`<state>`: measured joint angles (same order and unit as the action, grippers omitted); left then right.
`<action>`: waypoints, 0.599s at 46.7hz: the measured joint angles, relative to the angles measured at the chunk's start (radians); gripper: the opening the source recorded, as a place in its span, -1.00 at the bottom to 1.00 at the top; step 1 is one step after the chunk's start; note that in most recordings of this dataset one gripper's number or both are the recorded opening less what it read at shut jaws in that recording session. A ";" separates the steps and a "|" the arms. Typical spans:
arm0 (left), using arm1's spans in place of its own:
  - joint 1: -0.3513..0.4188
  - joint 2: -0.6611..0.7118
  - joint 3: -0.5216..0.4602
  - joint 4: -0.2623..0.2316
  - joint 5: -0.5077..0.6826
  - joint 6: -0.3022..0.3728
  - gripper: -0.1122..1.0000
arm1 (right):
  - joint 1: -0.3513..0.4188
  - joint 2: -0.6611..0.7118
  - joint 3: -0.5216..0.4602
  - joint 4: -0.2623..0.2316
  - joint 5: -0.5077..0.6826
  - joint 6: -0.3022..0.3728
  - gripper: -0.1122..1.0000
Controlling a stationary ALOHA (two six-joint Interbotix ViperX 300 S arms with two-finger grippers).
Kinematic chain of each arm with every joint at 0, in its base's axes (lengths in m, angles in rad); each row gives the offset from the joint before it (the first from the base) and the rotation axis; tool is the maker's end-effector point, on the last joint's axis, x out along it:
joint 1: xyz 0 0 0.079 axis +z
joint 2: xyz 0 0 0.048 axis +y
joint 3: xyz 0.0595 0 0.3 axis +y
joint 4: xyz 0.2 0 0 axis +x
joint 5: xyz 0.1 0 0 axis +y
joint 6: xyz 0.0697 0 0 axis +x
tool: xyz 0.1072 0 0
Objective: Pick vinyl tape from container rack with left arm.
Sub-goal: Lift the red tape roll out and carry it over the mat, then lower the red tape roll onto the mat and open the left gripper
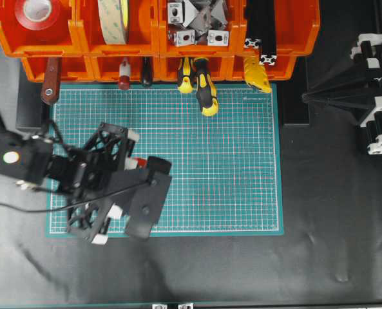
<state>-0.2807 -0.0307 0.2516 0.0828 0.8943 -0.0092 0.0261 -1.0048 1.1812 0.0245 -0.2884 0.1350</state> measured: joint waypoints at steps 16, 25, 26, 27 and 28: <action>0.034 0.086 0.043 0.000 -0.094 -0.008 -0.48 | 0.000 -0.003 0.000 0.000 0.000 0.000 -0.79; 0.038 0.101 0.044 0.000 -0.118 -0.008 -0.47 | 0.000 -0.003 0.000 0.002 -0.011 0.000 -0.79; 0.038 0.101 0.044 0.000 -0.120 -0.009 -0.47 | 0.000 -0.003 0.000 0.000 -0.011 0.000 -0.79; 0.040 0.101 0.043 0.000 -0.120 -0.008 -0.47 | 0.000 -0.003 -0.002 0.002 -0.011 0.000 -0.79; 0.040 0.101 0.044 0.000 -0.120 -0.008 -0.47 | 0.000 -0.003 0.000 0.002 -0.011 0.000 -0.79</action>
<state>-0.2408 0.0706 0.2961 0.0828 0.7747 -0.0169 0.0261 -1.0078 1.1812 0.0261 -0.2991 0.1350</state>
